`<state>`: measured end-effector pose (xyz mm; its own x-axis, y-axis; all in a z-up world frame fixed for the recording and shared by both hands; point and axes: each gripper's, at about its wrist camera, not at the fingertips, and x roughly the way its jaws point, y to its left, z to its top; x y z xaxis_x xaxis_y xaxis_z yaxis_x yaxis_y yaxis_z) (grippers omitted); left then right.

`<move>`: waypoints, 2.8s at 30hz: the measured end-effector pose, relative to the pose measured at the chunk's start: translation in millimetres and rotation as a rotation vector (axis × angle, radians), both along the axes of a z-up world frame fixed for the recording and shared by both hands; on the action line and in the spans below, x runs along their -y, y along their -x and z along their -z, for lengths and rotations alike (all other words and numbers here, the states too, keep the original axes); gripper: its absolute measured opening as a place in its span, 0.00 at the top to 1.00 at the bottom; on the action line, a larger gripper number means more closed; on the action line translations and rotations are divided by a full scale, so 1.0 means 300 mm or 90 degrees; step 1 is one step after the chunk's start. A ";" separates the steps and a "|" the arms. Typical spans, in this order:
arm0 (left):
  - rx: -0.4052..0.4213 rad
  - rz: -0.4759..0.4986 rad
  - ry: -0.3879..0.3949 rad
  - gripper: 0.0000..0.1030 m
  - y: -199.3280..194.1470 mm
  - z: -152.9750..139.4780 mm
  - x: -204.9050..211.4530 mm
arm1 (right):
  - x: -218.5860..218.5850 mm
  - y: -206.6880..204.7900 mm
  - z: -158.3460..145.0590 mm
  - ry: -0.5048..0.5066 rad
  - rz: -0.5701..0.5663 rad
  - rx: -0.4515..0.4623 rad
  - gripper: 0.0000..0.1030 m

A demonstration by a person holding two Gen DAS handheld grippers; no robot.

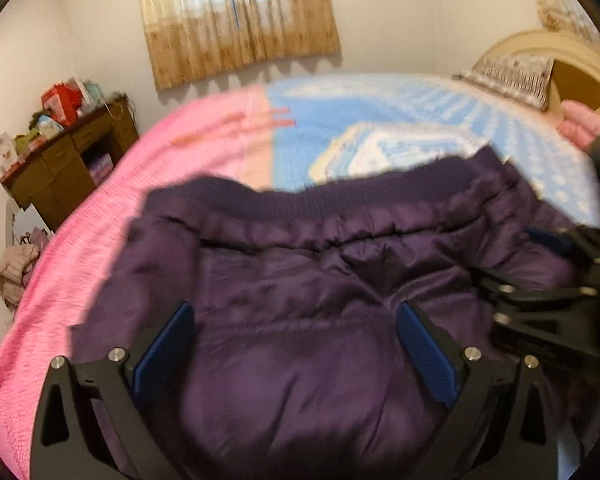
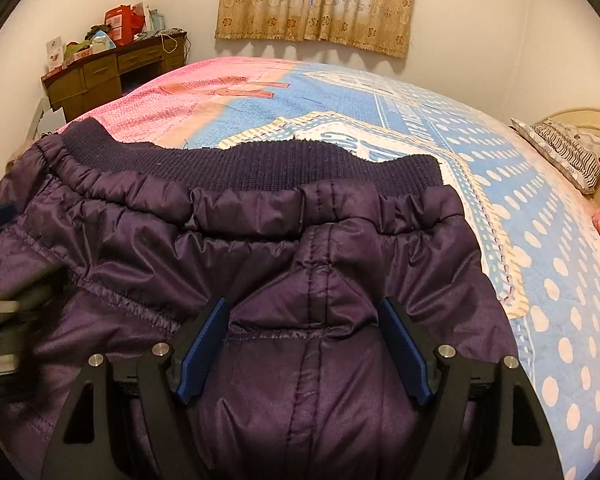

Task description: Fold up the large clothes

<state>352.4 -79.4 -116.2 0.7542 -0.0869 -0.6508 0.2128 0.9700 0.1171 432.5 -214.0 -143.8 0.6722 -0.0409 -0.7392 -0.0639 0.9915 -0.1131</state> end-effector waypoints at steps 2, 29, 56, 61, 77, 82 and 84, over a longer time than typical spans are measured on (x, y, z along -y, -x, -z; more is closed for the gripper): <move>0.037 -0.004 0.018 0.00 0.075 -0.060 -0.071 | 0.005 -0.001 -0.011 -0.003 -0.002 -0.008 0.25; -0.094 -0.107 0.550 0.00 0.190 0.216 -0.645 | -0.254 0.107 0.011 -0.004 -0.099 0.019 0.14; -0.045 -0.004 0.659 0.74 0.112 0.136 -0.641 | -0.215 0.160 -0.009 -0.022 -0.092 0.035 0.14; 0.017 0.082 0.612 0.76 0.118 -0.113 -0.532 | -0.120 0.201 -0.089 -0.129 -0.096 0.048 0.14; 0.132 0.389 0.170 0.74 0.196 -0.230 0.218 | 0.567 0.261 -0.329 -0.526 -0.029 0.088 0.11; 0.160 0.412 0.109 0.73 0.223 -0.199 0.236 | 0.495 0.065 -0.317 -0.573 -0.109 -0.068 0.11; 0.161 0.413 0.104 0.73 0.221 -0.207 0.232 | 0.411 -0.003 -0.289 -0.567 -0.149 -0.146 0.10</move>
<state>286.1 -149.1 -54.2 0.6434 -0.6506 -0.4035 0.7385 0.6663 0.1033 433.4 -337.3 -57.0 0.4266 0.7185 -0.5494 -0.1982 0.6669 0.7183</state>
